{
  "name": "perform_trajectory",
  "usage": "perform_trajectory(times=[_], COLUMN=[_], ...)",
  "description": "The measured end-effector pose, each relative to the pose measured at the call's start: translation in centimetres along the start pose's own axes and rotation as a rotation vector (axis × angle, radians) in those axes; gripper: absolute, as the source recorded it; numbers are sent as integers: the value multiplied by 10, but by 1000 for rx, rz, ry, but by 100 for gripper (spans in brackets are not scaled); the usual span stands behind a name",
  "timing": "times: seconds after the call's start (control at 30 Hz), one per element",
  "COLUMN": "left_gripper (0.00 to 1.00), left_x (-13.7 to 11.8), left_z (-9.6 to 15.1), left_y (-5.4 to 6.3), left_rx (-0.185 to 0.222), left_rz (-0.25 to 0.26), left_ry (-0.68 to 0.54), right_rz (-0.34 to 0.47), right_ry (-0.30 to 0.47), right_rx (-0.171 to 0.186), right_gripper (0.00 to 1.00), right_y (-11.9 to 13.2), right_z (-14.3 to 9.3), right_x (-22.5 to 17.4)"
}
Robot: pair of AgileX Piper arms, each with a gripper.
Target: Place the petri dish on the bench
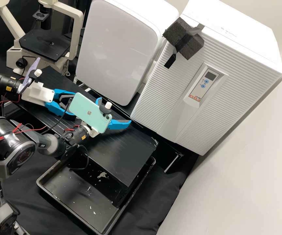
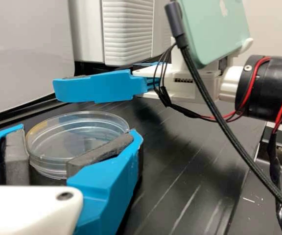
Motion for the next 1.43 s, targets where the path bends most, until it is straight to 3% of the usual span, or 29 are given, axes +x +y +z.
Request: perform_trajectory(times=[0.2,0.23,0.53,0.73,0.87,1.0,1.17,1.33,1.43], left_gripper=[0,100,100,100,100,100,100,100,100], left_x=[0,0,0,-10,-28,-49,-74,-92,-101], left_z=[0,0,0,4,13,23,31,24,17], left_y=[0,0,0,0,6,12,15,13,10], left_rx=[-2,-2,-4,44,81,141,234,282,268], left_rz=[1,1,2,4,38,102,218,326,388], left_ry=[0,0,1,9,-10,-49,-40,72,159], right_rz=[0,0,0,0,0,0,0,0,0], right_ry=[0,0,0,0,0,0,0,0,0], right_rx=[0,0,0,0,0,0,0,0,0], right_gripper=[100,100,100,100,100,100,100,100,100], right_y=[0,0,0,0,0,0,0,0,0], right_z=[0,0,0,0,0,0,0,0,0], right_x=[0,0,0,0,0,0,0,0,0])
